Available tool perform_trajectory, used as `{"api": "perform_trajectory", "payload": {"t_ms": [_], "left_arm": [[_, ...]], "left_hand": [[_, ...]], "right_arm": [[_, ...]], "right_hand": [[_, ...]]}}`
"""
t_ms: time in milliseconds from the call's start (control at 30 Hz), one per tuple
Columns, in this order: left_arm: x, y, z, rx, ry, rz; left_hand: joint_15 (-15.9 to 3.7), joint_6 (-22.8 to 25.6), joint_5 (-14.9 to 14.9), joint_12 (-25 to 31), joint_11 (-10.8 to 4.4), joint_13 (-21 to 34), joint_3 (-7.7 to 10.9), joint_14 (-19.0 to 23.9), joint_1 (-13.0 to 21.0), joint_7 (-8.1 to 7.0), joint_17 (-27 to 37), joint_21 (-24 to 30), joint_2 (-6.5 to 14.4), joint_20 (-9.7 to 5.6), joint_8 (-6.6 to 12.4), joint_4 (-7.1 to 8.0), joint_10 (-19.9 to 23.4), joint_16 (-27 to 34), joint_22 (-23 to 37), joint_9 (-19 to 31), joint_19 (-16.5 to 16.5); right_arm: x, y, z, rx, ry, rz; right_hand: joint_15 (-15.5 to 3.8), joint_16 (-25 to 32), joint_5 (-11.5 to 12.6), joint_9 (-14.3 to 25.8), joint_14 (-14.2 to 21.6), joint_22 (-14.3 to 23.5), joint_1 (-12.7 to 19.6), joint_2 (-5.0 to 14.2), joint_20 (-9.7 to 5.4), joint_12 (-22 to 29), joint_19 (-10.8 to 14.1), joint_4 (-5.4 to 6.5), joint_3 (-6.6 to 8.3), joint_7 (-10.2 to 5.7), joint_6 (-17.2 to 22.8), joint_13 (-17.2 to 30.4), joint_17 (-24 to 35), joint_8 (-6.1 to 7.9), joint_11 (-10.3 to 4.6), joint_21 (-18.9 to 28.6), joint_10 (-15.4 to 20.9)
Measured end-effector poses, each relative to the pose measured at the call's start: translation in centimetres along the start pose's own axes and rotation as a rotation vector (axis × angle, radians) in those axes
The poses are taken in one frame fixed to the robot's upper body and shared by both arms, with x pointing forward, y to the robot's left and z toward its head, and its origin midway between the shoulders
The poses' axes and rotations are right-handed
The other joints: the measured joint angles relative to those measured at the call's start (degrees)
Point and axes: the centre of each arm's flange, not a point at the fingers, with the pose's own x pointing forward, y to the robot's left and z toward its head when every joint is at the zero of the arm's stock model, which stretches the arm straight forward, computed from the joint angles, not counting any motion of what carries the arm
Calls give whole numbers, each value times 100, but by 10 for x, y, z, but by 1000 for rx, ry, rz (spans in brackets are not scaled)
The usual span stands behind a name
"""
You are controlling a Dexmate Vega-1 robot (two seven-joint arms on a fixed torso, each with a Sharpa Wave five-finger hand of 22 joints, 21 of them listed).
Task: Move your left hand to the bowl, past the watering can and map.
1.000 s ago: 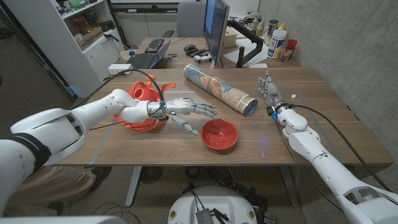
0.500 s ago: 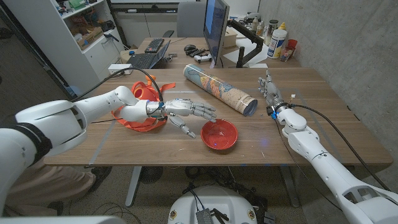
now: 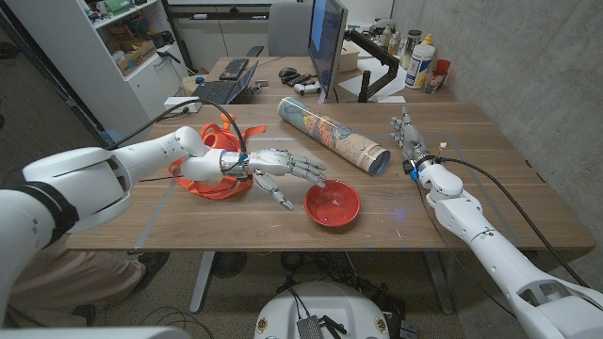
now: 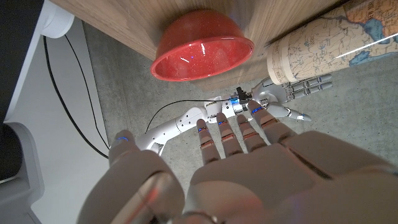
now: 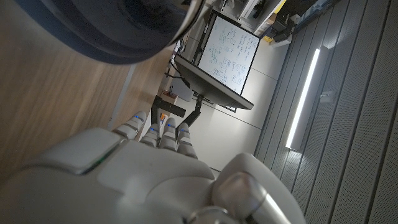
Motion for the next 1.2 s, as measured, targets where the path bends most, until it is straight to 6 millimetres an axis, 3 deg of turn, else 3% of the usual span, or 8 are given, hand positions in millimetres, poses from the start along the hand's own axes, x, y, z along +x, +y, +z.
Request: {"api": "perform_trajectory", "payload": {"t_ms": [1200], "left_arm": [[5, -4, 6, 25, -52, -42]], "left_hand": [[-12, 111, 81, 0, 1, 0, -24, 48, 128, -12, 0, 0, -22, 24, 45, 25, 61, 0, 0, -1, 23]], "right_arm": [[-4, -4, -4, 11, -4, -9]], "right_hand": [[0, 0, 0, 0, 0, 0, 0, 0, 0, 0, 0, -23, 24, 0, 1, 0, 0, 0, -30, 0, -30]]}}
